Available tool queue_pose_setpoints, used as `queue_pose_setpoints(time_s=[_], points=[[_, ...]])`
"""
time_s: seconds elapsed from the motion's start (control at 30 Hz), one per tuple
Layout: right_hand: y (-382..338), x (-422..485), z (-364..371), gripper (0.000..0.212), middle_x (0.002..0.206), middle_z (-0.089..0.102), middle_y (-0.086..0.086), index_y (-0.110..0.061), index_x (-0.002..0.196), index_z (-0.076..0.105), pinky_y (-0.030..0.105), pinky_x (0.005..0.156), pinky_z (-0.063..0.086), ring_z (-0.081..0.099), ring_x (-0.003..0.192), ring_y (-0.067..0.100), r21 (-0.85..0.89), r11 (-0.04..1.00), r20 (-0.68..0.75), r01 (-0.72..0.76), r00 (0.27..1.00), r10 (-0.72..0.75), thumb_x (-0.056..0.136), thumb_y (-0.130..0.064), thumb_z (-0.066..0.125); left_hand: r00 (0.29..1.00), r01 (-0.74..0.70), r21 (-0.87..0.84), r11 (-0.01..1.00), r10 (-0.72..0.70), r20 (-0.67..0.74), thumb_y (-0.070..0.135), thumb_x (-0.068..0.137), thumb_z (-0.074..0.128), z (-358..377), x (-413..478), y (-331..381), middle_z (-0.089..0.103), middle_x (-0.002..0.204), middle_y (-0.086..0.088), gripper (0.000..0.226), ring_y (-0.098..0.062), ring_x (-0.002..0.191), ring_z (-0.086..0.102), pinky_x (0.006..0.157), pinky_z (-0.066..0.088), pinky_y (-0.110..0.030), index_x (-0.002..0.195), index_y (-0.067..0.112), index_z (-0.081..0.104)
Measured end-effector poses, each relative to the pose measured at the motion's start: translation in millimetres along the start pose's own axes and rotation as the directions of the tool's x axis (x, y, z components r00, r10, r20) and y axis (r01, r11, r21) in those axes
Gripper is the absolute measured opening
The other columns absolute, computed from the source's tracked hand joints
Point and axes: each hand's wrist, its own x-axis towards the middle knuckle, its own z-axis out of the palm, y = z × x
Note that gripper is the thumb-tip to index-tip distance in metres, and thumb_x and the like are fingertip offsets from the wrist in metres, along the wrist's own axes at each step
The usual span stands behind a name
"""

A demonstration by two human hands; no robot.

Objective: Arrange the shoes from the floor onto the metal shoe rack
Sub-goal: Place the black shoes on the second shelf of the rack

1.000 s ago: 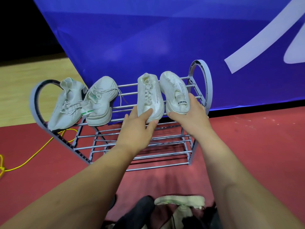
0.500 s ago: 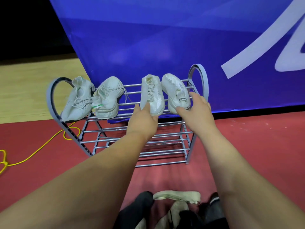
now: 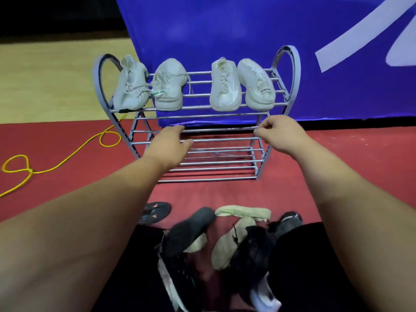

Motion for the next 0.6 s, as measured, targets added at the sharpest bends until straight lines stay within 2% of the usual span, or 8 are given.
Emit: queue_pose_setpoints(time_s=[0.17,0.23,0.33,0.43,0.5,0.57,0.6], points=[[-13.7,8.8,43.6,0.025,0.09,0.07,0.001,-0.018,0.093,0.072,0.034,0.082,0.051,0.065,0.09,0.023,-0.136,0.986,0.25,0.101,0.966,-0.064,0.09,-0.043,0.069,0.993,0.089,0.049,0.995,-0.092,0.077,0.043,0.099,0.055,15.5,-18.4,-53.2,0.047,0.153,-0.015,0.06,-0.032,0.139,0.045,0.114,0.034,-0.037,0.15,0.011,0.045],[-18.3,13.8,68.1,0.028,0.096,0.07,0.002,-0.017,0.099,0.073,0.033,0.083,0.049,0.064,0.094,0.024,-0.188,0.973,0.365,0.133,0.929,-0.057,0.091,-0.044,0.069,0.983,0.143,0.062,0.988,-0.149,0.11,0.043,0.099,0.055,27.7,-23.3,-77.0,0.049,0.15,-0.017,0.06,-0.034,0.137,0.047,0.112,0.037,-0.039,0.149,0.011,0.045],[-14.6,25.8,109.7,0.029,0.102,0.072,0.004,-0.018,0.101,0.073,0.036,0.089,0.053,0.064,0.095,0.026,-0.226,0.965,0.463,0.13,0.886,-0.011,0.09,-0.044,0.07,0.96,0.223,0.077,0.972,-0.233,0.156,0.041,0.099,0.055,46.9,-27.9,-113.2,0.049,0.149,-0.018,0.059,-0.036,0.135,0.047,0.111,0.038,-0.039,0.149,0.011,0.045],[-4.0,36.6,154.7,0.026,0.099,0.071,0.003,-0.016,0.099,0.072,0.034,0.084,0.052,0.064,0.092,0.024,-0.206,0.974,0.538,0.09,0.842,0.036,0.091,-0.041,0.071,0.915,0.349,0.051,0.936,-0.352,0.199,0.037,0.098,0.056,68.0,-27.2,-142.2,0.048,0.15,-0.018,0.061,-0.036,0.135,0.047,0.111,0.037,-0.039,0.152,0.013,0.041],[4.8,41.0,183.9,0.022,0.087,0.067,0.003,-0.013,0.094,0.07,0.03,0.072,0.047,0.06,0.079,0.021,-0.207,0.976,0.591,0.065,0.803,0.072,0.093,-0.035,0.07,0.881,0.422,0.016,0.906,-0.414,0.23,0.036,0.098,0.056,82.9,-23.5,-152.7,0.052,0.145,-0.018,0.061,-0.036,0.13,0.051,0.109,0.04,-0.039,0.152,0.014,0.04],[13.8,43.4,210.7,0.022,0.082,0.063,0.005,-0.012,0.089,0.068,0.029,0.065,0.045,0.054,0.07,0.02,-0.219,0.975,0.635,0.025,0.763,0.122,0.094,-0.033,0.068,0.847,0.466,0.003,0.885,-0.447,0.288,0.036,0.096,0.057,97.9,-19.5,-159.8,0.058,0.139,-0.019,0.061,-0.037,0.123,0.057,0.101,0.046,-0.038,0.151,0.015,0.042],[19.2,45.4,224.1,0.025,0.083,0.063,0.007,-0.009,0.091,0.069,0.031,0.068,0.046,0.054,0.071,0.022,-0.228,0.974,0.648,0.004,0.747,0.149,0.094,-0.033,0.068,0.827,0.487,-0.001,0.873,-0.461,0.321,0.037,0.093,0.057,106.4,-18.4,-164.0,0.06,0.136,-0.019,0.063,-0.037,0.119,0.059,0.095,0.047,-0.036,0.15,0.014,0.043]])
